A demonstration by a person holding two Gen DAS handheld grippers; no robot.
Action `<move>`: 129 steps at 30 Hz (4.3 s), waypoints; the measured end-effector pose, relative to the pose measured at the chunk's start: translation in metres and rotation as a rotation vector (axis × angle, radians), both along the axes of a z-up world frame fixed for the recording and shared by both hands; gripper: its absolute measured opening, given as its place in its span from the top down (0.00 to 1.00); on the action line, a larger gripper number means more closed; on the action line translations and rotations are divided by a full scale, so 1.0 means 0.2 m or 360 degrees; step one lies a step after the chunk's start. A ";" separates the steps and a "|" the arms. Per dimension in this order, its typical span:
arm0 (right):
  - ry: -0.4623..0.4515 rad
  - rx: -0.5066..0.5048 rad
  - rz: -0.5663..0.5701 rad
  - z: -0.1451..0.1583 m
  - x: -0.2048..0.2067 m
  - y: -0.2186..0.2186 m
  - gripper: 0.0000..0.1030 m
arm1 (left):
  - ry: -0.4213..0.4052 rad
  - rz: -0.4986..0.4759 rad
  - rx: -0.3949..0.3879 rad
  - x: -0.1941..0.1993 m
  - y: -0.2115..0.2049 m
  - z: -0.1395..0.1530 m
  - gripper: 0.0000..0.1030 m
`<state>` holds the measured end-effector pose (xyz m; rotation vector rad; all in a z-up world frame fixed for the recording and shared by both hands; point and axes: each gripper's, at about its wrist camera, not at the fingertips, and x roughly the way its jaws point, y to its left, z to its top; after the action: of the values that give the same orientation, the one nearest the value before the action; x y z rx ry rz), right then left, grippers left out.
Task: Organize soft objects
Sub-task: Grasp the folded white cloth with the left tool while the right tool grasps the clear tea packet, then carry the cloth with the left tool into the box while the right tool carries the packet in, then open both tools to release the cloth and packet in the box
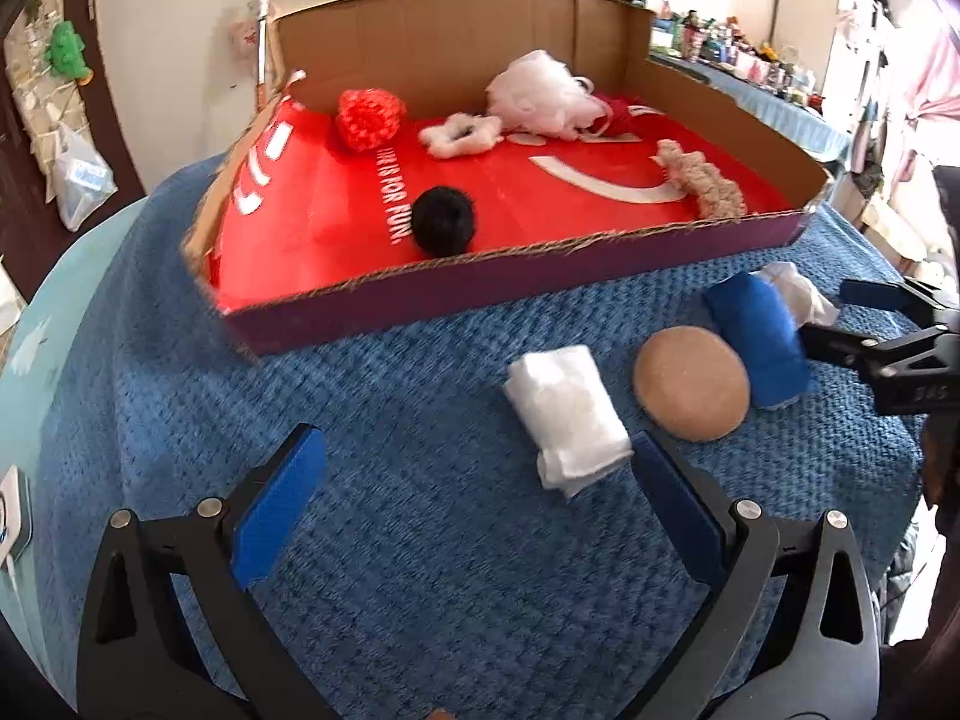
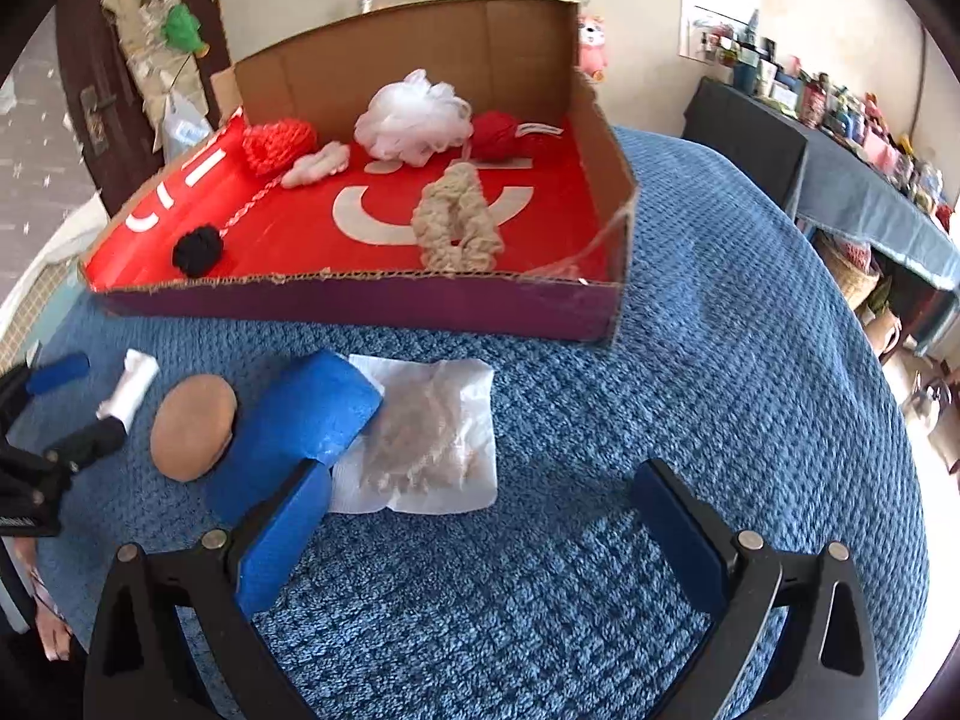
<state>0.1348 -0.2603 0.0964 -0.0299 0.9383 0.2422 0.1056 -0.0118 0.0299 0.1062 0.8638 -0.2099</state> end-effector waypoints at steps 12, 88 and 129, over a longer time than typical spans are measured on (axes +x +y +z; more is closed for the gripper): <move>-0.0035 -0.0067 0.0079 0.00 0.06 0.05 0.26 | 0.0069 -0.0067 -0.0031 0.09 -0.06 -0.05 0.20; -0.0028 0.0101 0.0509 0.06 0.54 0.38 0.80 | 0.0110 -0.0420 -0.0131 0.62 -0.24 0.05 0.77; -0.0097 0.0142 0.0457 0.18 0.44 0.29 0.49 | -0.0022 -0.0450 -0.0098 0.50 -0.23 0.26 0.35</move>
<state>0.2223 -0.2015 0.1330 -0.0900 0.8599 0.5459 0.2047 -0.0573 0.0817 0.1719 0.8261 -0.4997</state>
